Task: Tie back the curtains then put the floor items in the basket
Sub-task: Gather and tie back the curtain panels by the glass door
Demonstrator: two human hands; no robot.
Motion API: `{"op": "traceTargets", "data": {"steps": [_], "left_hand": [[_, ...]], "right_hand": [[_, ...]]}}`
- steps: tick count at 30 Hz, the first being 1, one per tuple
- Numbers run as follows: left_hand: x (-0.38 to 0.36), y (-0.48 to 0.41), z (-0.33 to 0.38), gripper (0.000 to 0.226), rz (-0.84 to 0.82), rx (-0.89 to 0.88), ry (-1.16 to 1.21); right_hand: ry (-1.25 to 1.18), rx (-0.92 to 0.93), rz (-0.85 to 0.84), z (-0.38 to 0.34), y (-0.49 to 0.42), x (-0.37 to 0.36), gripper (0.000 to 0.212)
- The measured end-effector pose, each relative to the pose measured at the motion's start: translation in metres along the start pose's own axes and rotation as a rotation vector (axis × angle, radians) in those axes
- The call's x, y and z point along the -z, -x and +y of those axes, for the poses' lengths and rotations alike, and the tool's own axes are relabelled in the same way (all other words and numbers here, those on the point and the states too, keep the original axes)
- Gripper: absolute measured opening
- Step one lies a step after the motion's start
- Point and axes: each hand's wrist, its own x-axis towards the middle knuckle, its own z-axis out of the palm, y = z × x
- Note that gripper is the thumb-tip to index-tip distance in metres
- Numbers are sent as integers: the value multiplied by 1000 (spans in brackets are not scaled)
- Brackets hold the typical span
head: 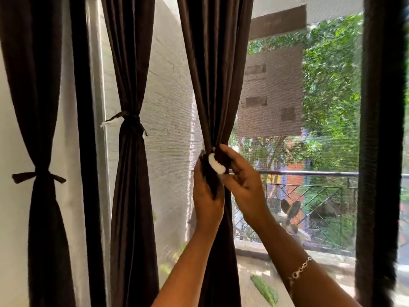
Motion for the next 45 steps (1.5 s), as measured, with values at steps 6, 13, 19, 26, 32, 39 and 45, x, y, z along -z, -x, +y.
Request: {"op": "traceTargets", "data": {"steps": [6,13,19,26,32,39,45], "left_hand": [[17,3,-2,62,-81,-150,-100],[36,1,7,44,-97,-216,-99],[45,-16,38,43,-163,93,97],[28,-47,75,51,-329,-38,-689],[30,-63,73,13,-388,117,-452],[26,-63,65,11,-384,192,-278],[24,-63,61,22,-450,102,-363]], "right_hand": [[44,-37,-3,6,5,-5,68],[3,-48,79,9,6,-13,66],[33,-80,214,12,4,-10,57],[393,20,172,8,5,-8,56],[237,30,346,8,8,-6,58],[387,60,395,14,11,-5,13],[475,241,291,16,21,3,10]]}}
